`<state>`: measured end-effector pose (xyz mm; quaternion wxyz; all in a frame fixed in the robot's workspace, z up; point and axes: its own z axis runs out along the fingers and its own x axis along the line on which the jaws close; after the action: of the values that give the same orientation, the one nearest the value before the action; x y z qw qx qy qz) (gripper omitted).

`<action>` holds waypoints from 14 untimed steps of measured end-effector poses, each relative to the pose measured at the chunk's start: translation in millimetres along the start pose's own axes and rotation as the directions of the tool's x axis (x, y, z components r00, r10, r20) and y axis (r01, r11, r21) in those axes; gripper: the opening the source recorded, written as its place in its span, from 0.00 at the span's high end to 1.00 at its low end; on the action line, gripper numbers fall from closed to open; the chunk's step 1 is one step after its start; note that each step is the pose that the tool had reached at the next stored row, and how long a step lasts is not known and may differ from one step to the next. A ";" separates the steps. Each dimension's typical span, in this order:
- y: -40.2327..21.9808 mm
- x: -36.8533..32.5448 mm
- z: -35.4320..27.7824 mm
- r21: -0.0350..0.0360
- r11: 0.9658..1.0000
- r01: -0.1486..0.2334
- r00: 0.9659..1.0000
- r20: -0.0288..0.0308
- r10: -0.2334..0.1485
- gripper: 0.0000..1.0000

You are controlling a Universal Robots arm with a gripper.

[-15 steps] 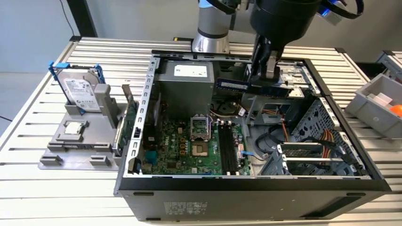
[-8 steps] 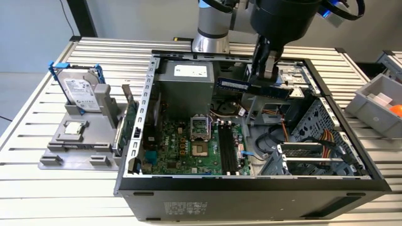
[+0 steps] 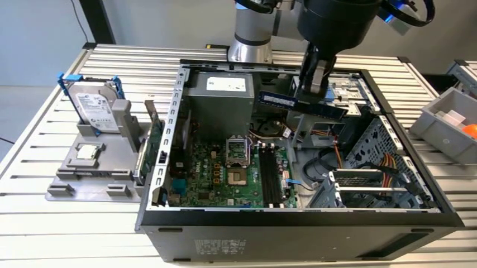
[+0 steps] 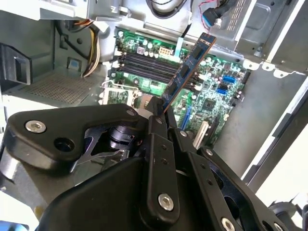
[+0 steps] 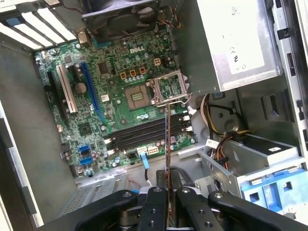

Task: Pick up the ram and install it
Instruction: 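Insert the ram into the slot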

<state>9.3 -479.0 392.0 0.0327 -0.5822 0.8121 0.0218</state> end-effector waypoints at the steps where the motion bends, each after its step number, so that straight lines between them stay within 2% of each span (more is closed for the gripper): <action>1: 0.0 0.0 0.0 0.001 1.000 -0.010 1.000 0.000 0.010 1.00; 7: 0.0 0.0 0.2 0.006 0.997 -0.075 0.997 0.000 0.075 1.00; 11: 0.0 0.0 0.2 0.009 0.993 -0.119 0.993 0.000 0.119 1.00; 14: 0.0 0.0 0.2 0.012 0.988 -0.152 0.988 0.001 0.152 1.00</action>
<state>9.3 -479.0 391.8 0.0343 -0.5184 0.8542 0.0193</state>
